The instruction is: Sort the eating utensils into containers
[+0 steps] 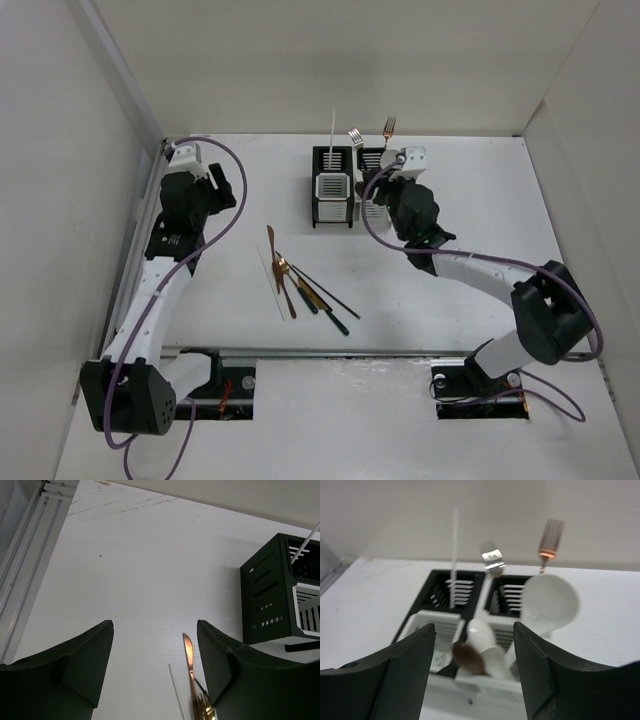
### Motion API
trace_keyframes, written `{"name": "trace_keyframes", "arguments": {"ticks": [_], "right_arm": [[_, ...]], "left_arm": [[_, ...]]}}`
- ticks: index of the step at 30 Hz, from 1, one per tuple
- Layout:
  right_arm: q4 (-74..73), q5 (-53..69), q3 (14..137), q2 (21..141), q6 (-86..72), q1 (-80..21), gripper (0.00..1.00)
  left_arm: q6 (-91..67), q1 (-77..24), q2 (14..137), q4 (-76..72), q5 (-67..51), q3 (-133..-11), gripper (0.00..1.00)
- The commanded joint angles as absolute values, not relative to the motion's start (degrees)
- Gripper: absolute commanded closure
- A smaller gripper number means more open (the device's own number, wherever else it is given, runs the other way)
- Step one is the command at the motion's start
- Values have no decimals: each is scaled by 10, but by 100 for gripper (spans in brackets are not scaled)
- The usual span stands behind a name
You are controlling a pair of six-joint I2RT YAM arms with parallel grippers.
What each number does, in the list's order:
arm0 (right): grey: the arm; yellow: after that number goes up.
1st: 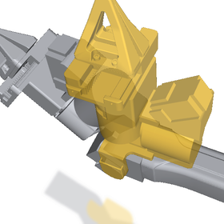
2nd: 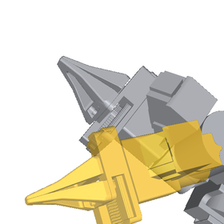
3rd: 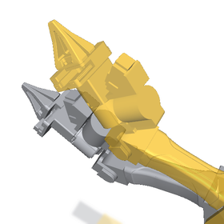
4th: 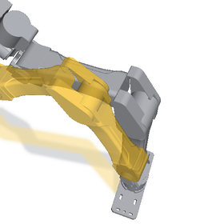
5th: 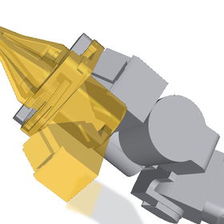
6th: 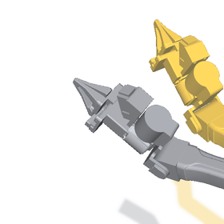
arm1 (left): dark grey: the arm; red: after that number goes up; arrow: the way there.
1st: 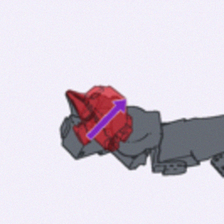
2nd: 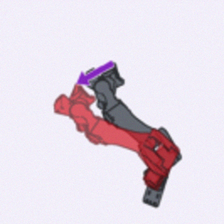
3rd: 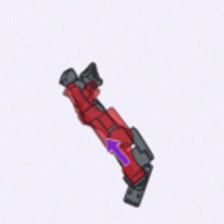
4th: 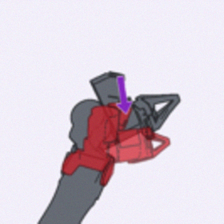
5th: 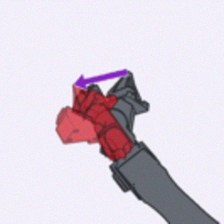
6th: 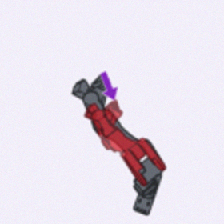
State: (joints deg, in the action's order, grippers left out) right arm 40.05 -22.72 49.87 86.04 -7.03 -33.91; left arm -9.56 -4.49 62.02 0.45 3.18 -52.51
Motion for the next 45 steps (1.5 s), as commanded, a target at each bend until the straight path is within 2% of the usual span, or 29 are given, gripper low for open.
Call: {"name": "trace_keyframes", "arguments": {"ticks": [1,3,5,8,11,14,15,16,18,23,28,35,38,45], "right_arm": [[243,-223,554,833,-8,-397,31],[108,-189,593,833,-8,-427,30],[36,-133,593,828,-14,-456,30],[29,-54,555,813,-34,-477,30],[15,7,510,813,-72,-495,37],[-6,7,496,830,-100,-512,44],[-6,7,496,838,-105,-520,45],[-11,7,496,838,-105,-526,45],[-18,2,496,845,-120,-533,45],[-28,-37,501,832,-134,-545,45],[-33,-55,479,798,-151,-545,46],[-33,-77,448,772,-163,-545,46],[-39,-83,443,772,-169,-545,46],[-50,-101,443,766,-169,-545,46]], "left_arm": [[-106,-52,586,27,36,-521,36],[-106,-60,581,55,26,-516,37],[-112,-65,581,94,10,-511,39],[-129,-65,576,126,-5,-504,41],[-134,-72,553,137,-12,-475,41],[-134,-90,548,158,-18,-450,41],[-141,-103,553,169,0,-445,46],[-153,-108,553,169,0,-445,46],[-153,-108,576,169,-17,-445,52],[-199,-126,692,226,-11,-505,52],[-227,-174,786,244,6,-505,58],[-243,-215,851,244,25,-505,60],[-261,-215,882,257,44,-505,69],[-263,-222,924,258,37,-500,70]]}}
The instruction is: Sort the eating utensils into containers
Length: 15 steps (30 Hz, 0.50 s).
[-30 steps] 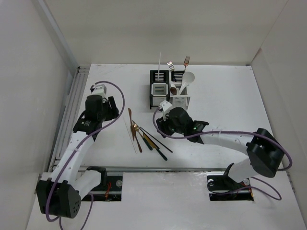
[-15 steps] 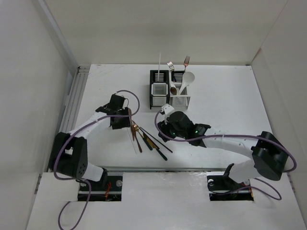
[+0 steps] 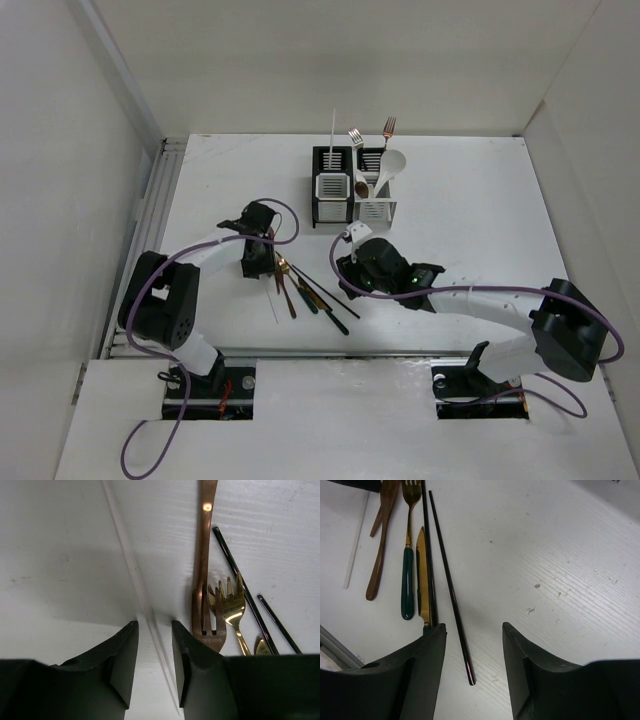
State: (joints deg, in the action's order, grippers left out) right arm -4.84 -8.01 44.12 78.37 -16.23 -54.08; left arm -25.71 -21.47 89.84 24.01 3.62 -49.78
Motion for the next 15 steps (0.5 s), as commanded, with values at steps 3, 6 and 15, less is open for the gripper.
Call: {"name": "trace_keyframes", "arguments": {"ticks": [3,6,15], "right_arm": [[-63,-107,443,766,-163,-545,46],[-77,-114,443,756,-163,-545,46],[-105,-149,443,728,-163,-545,46]], "left_arm": [[-263,-222,931,251,26,-500,70],[-263,-222,931,251,32,-495,77],[-255,-181,957,229,10,-475,100]]}}
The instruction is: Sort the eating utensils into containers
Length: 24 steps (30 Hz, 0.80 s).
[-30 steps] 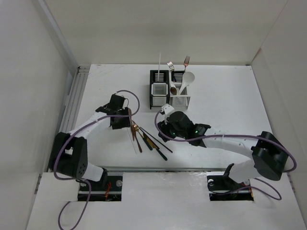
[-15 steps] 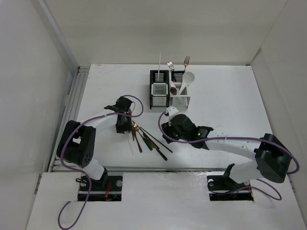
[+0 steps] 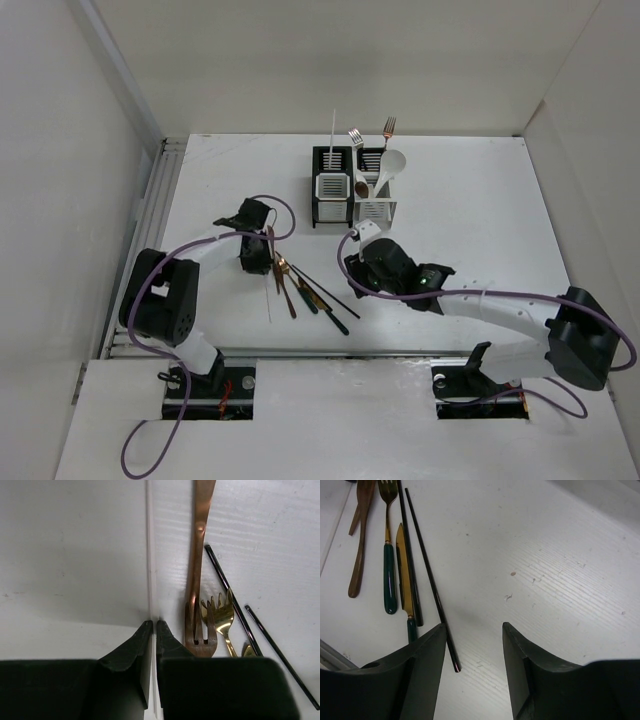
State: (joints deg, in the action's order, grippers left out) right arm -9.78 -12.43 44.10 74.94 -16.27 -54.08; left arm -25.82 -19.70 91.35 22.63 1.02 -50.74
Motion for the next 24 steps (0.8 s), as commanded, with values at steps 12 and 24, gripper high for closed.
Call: {"name": "trace_keyframes", "arguments": {"ticks": [12,24], "right_arm": [[-83,-192,477,743,-123,-545,48],[3,-169,511,802,-42,-496,54]], "left_arm": [[-139,-153,858,270,11,-747,100],[-98,-184,994,50,-47,-1078,100]]}}
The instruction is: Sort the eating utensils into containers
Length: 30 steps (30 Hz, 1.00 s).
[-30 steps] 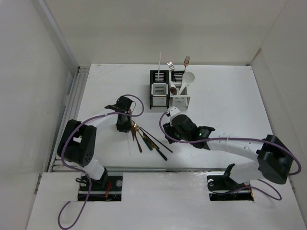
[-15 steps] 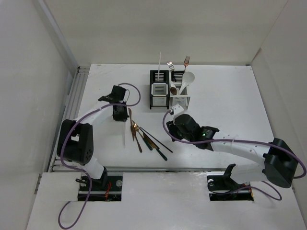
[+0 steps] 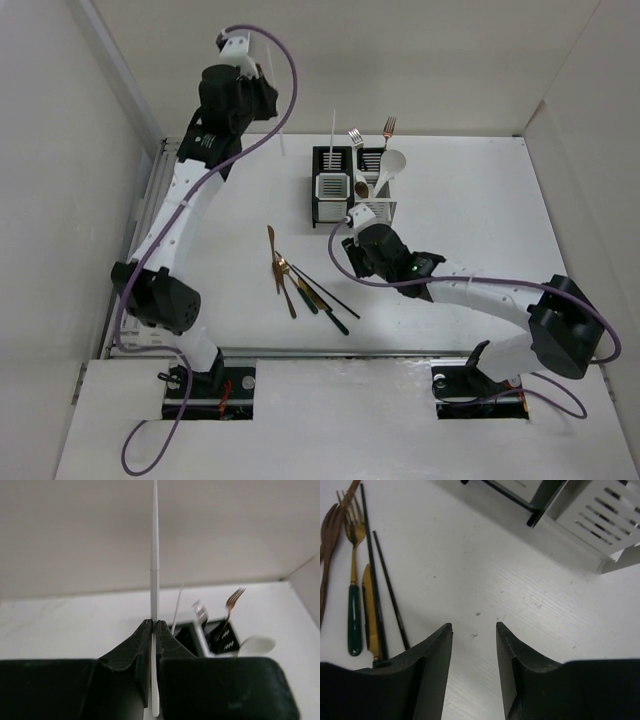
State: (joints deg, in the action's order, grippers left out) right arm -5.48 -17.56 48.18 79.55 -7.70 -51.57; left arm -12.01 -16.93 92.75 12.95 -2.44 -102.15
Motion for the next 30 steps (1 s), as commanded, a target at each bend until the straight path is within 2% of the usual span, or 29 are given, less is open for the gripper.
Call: {"name": "trace_keyframes", "arguments": {"ticks": [1,2,6,17,30], "right_arm": [[3,-163,511,802,-33,-490,54],[3,-156,516,810,-22,-479,54],[3,-128,528,829,11,-454,54],[3,-87,504,820,25,-400,54],[-18,-103,469,757,5,-364,54]], "left_arm": [[-98,-194,1016,41,-61,-1102,100],[-91,-199,1036,22,-67,-1146,100],[-83,-221,1120,-46,-93,-1187,100],[-89,-226,1222,-165,-104,-1187,100],[-94,-226,1229,-210,-136,-1042,100]]}}
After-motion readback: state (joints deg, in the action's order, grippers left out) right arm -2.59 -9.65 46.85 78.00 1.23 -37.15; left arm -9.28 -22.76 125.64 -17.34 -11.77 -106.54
